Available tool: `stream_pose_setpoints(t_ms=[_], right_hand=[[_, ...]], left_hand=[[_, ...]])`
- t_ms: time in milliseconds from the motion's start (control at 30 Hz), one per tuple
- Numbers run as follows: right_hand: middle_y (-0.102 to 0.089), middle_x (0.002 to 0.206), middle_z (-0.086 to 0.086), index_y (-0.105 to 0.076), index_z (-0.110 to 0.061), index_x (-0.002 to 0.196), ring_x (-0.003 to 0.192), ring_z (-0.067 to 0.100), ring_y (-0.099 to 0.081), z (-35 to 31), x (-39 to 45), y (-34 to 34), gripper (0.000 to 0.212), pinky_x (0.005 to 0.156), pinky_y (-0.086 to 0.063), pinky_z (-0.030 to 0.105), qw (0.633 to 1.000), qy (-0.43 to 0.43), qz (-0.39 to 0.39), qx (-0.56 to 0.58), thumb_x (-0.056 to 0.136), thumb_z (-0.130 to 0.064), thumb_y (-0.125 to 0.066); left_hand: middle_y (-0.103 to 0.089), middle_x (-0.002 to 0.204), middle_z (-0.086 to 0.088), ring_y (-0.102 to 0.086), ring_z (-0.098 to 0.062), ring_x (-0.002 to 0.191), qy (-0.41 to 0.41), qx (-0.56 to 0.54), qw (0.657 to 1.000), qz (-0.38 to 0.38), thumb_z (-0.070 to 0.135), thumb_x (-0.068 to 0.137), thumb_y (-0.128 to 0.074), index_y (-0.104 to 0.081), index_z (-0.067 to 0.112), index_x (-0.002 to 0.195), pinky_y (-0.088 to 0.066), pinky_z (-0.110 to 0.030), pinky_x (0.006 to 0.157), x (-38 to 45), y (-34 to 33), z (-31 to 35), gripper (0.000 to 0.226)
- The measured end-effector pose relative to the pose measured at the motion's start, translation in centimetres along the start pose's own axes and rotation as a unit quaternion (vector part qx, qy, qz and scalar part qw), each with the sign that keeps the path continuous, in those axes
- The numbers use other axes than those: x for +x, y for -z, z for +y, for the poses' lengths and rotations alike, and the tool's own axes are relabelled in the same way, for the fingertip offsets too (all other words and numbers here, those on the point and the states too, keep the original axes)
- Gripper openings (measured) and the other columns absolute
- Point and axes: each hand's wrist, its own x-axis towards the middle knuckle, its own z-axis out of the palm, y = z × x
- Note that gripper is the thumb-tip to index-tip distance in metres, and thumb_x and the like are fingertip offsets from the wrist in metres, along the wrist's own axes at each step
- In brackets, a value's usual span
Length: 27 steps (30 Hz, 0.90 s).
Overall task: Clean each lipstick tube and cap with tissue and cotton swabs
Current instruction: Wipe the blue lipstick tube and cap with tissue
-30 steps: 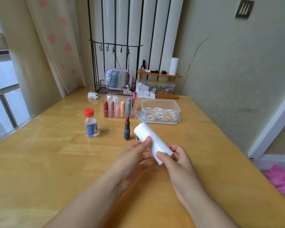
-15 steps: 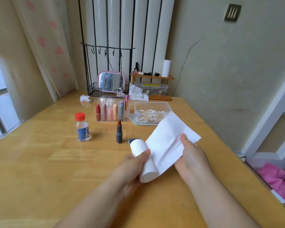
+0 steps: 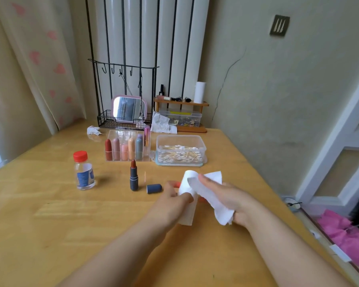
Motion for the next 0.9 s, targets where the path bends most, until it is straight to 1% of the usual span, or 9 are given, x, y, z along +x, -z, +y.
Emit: stream_pose_setpoints(t_ms=[67, 100, 167, 233, 467, 567, 667, 767, 900], right_hand=[[-0.072, 0.098, 0.011, -0.067, -0.015, 0.100, 0.095, 0.031, -0.068, 0.1, 0.6, -0.7, 0.066, 0.082, -0.047, 0.039, 1.000, 0.018, 0.012, 0.018, 0.056, -0.064, -0.076], [-0.072, 0.099, 0.013, -0.068, -0.015, 0.099, 0.092, 0.032, -0.069, -0.1, 1.0, -0.9, 0.064, 0.079, -0.049, 0.038, 0.999, 0.022, 0.020, 0.033, 0.055, -0.061, -0.078], [-0.069, 0.088, 0.011, -0.065, -0.013, 0.094, 0.069, 0.025, -0.066, -0.9, 1.8, -0.9, 0.049, 0.058, -0.047, 0.028, 0.997, 0.015, 0.045, 0.065, 0.068, -0.053, -0.076], [-0.058, 0.076, 0.005, -0.059, -0.012, 0.092, 0.057, 0.019, -0.051, -1.7, 3.2, -0.7, 0.041, 0.047, -0.030, 0.023, 0.989, -0.014, 0.088, 0.115, 0.076, -0.048, -0.071], [-0.053, 0.087, 0.005, -0.055, -0.008, 0.113, 0.060, 0.019, -0.045, -3.2, 8.0, -2.7, 0.051, 0.047, -0.032, 0.028, 0.968, -0.076, 0.180, 0.155, 0.078, -0.041, -0.073], [-0.048, 0.076, 0.004, -0.054, -0.005, 0.116, 0.059, 0.022, -0.047, -3.2, 8.7, -3.2, 0.052, 0.044, -0.032, 0.027, 0.967, -0.086, 0.197, 0.135, 0.081, -0.040, -0.071], [-0.053, 0.088, 0.010, -0.052, -0.002, 0.120, 0.059, 0.025, -0.051, -2.9, 8.7, -3.0, 0.062, 0.042, -0.031, 0.026, 0.971, -0.088, 0.206, 0.086, 0.081, -0.046, -0.069], [-0.054, 0.095, 0.013, -0.048, -0.002, 0.121, 0.062, 0.028, -0.054, -2.4, 8.4, -2.3, 0.055, 0.046, -0.035, 0.026, 0.964, -0.040, 0.261, 0.037, 0.084, -0.040, -0.064], [-0.059, 0.095, 0.008, -0.053, -0.010, 0.103, 0.080, 0.030, -0.055, -2.3, 7.3, -2.7, 0.018, 0.051, -0.036, 0.026, 0.950, 0.119, 0.288, -0.003, 0.089, -0.020, -0.051]], left_hand=[[-0.057, 0.094, 0.009, -0.057, -0.006, 0.083, -0.029, 0.012, 0.999, -0.006, 0.027, 0.093, -0.054, -0.039, 0.032, 0.119, -0.046, -0.017, 0.062, -0.1, -0.2, 0.2, 0.030], [-0.059, 0.096, 0.007, -0.058, -0.006, 0.084, -0.040, 0.011, 0.999, -0.002, 0.029, 0.093, -0.054, -0.041, 0.031, 0.120, -0.048, -0.017, 0.062, -0.1, -0.2, 0.3, 0.030], [-0.061, 0.099, 0.001, -0.062, -0.011, 0.085, -0.054, 0.001, 0.998, 0.030, 0.030, 0.093, -0.055, -0.044, 0.026, 0.125, -0.054, -0.027, 0.074, 0.2, 0.2, 0.0, 0.034], [-0.061, 0.095, 0.000, -0.064, -0.015, 0.082, -0.062, -0.002, 0.994, 0.085, 0.028, 0.093, -0.056, -0.048, 0.022, 0.120, -0.053, -0.038, 0.082, 0.3, 1.2, -0.5, 0.029], [-0.063, 0.088, -0.003, -0.064, -0.025, 0.080, -0.089, 0.033, 0.965, 0.246, 0.011, 0.088, -0.058, -0.056, 0.025, 0.094, -0.046, -0.029, 0.060, 0.6, 7.0, -3.1, 0.016], [-0.063, 0.088, -0.004, -0.063, -0.028, 0.079, -0.084, 0.033, 0.958, 0.274, 0.009, 0.086, -0.058, -0.055, 0.024, 0.095, -0.044, -0.031, 0.061, 0.8, 9.3, -3.7, 0.017], [-0.062, 0.090, -0.001, -0.061, -0.022, 0.075, -0.070, 0.060, 0.960, 0.266, 0.009, 0.085, -0.061, -0.053, 0.020, 0.103, -0.043, -0.028, 0.059, 1.1, 10.6, -4.0, 0.023], [-0.058, 0.097, 0.002, -0.055, -0.012, 0.072, -0.050, 0.115, 0.963, 0.237, 0.013, 0.080, -0.070, -0.046, 0.017, 0.113, -0.042, -0.025, 0.060, 2.0, 11.1, -3.9, 0.041], [-0.057, 0.110, 0.002, -0.056, -0.013, 0.083, -0.041, 0.144, 0.965, 0.216, 0.016, 0.077, -0.074, -0.044, 0.014, 0.125, -0.041, -0.021, 0.061, 3.9, 11.4, -3.8, 0.057]])
